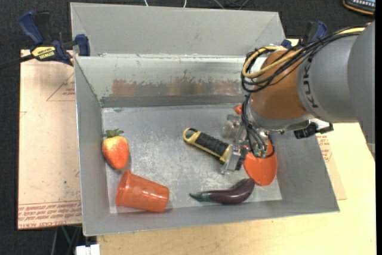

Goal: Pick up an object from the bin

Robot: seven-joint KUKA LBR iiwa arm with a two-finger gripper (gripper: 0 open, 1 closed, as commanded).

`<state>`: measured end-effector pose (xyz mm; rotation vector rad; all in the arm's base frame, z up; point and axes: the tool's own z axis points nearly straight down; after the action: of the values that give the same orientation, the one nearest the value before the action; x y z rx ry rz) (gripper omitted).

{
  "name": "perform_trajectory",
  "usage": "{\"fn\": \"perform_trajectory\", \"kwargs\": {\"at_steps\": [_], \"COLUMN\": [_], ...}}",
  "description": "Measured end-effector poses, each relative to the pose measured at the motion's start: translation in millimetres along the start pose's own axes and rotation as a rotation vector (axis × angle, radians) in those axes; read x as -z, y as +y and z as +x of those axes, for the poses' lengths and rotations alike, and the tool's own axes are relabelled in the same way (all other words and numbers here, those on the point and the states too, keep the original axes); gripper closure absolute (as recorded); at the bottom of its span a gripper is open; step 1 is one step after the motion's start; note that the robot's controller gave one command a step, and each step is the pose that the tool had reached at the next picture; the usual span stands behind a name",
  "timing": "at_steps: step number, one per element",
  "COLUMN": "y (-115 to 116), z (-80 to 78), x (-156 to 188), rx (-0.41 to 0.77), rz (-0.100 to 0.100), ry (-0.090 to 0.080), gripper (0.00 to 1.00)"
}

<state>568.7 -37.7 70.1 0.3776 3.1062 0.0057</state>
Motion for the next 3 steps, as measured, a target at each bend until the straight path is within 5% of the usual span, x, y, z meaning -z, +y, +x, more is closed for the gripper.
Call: {"fn": "perform_trajectory", "kwargs": {"at_steps": [1,3], "y": [-23,-23], "z": [1.3,1.8], "x": [0,12], "rx": [-0.133,-0.131], "rz": [0.003,0.003], "ry": [0.01,0.011], "gripper": [1.0,1.0]}}
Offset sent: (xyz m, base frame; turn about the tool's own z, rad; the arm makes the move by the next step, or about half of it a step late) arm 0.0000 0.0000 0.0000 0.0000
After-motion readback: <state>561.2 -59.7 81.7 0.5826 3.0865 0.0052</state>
